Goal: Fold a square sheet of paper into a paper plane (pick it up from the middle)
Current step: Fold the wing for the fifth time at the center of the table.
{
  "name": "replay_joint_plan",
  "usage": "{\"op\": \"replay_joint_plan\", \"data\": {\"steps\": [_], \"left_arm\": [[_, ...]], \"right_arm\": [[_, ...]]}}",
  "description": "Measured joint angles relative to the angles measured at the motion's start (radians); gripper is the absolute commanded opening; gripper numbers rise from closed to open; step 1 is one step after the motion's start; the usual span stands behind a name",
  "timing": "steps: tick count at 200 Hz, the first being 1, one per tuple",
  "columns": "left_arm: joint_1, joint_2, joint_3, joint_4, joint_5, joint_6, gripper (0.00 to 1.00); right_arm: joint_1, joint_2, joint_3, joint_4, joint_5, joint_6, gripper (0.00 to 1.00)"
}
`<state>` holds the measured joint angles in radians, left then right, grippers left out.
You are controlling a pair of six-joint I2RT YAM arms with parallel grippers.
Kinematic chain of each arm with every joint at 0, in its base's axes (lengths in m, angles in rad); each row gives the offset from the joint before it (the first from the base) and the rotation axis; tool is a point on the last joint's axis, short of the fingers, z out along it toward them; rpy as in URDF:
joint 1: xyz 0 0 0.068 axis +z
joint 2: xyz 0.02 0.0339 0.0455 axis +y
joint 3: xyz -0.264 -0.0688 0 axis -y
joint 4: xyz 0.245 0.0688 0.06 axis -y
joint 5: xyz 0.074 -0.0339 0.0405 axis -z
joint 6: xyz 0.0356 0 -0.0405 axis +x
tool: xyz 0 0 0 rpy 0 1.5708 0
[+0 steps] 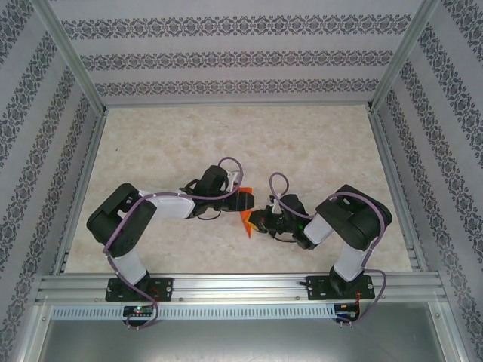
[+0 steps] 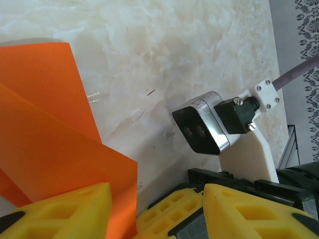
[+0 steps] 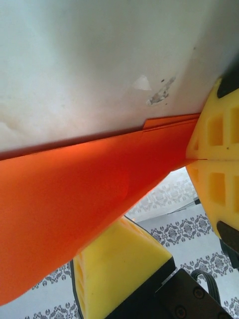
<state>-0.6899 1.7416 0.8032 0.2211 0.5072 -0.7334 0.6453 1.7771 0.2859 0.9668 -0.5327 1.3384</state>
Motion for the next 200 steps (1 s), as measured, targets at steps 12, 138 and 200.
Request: {"op": "replay_joint_plan", "data": {"steps": [12,138,200], "left_arm": [[0.0,0.007,0.0,0.004,0.0,0.0,0.53],[0.0,0.103,0.04,0.048,0.01,0.014,0.53],[0.0,0.113,0.043,0.048,0.011,0.023,0.53]], "right_arm": [[0.0,0.003,0.0,0.006,0.0,0.0,0.02],[0.006,-0.047,0.006,-0.051,0.014,-0.016,0.24],[0.047,-0.256,0.045,-0.491,0.13,-0.148,0.2]]}}
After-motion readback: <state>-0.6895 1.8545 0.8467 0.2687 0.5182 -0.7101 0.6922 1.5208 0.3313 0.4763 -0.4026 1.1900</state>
